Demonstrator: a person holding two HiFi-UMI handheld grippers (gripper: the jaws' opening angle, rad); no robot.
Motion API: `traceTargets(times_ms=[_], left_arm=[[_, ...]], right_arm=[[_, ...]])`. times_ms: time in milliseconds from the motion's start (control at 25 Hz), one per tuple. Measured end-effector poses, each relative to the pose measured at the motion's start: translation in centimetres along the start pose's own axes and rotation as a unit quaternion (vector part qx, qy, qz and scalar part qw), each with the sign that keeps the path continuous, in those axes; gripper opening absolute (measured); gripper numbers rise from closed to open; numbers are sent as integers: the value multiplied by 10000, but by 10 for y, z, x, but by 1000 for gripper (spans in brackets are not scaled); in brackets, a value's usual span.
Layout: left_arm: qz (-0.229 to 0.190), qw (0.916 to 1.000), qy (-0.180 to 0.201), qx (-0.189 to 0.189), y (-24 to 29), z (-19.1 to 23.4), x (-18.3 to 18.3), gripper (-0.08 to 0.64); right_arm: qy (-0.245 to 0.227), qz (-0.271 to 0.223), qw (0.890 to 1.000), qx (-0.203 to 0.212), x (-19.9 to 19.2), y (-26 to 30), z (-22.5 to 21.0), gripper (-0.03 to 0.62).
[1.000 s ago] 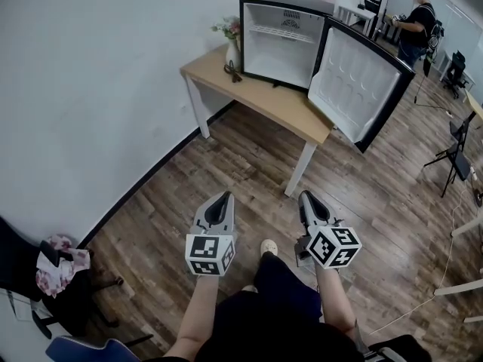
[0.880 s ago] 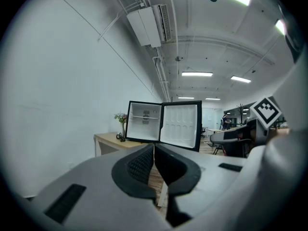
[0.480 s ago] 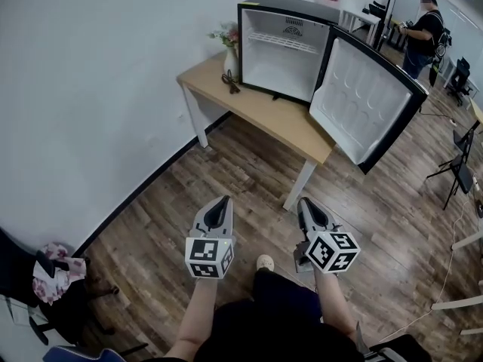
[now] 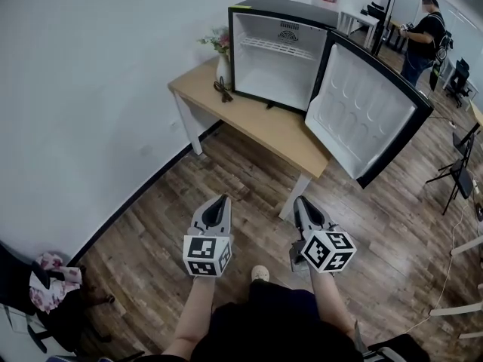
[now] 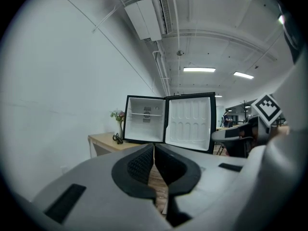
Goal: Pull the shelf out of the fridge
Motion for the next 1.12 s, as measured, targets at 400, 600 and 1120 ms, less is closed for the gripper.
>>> traceTargets(times_ms=[400, 600, 1120], left_arm=[[71, 10000, 11, 16, 34, -10, 4, 6], [106, 9999, -1, 62, 56, -11, 5, 6], [-6, 9997, -32, 232, 91, -11, 13, 6]], right_arm=[[101, 23, 9999, 57, 14, 30, -29, -8], [119, 90, 9998, 120, 19, 46, -45, -8], [267, 121, 9994, 158, 29, 77, -76, -7]])
Point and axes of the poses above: the fingertips, and each gripper's own axes: y forward along the fingers, z to its left, x out of its top, the point moved 9 cm from there along -y, backward along the fingers, and after that the axes turned 9 degrees about x, right-handed, at the moved point
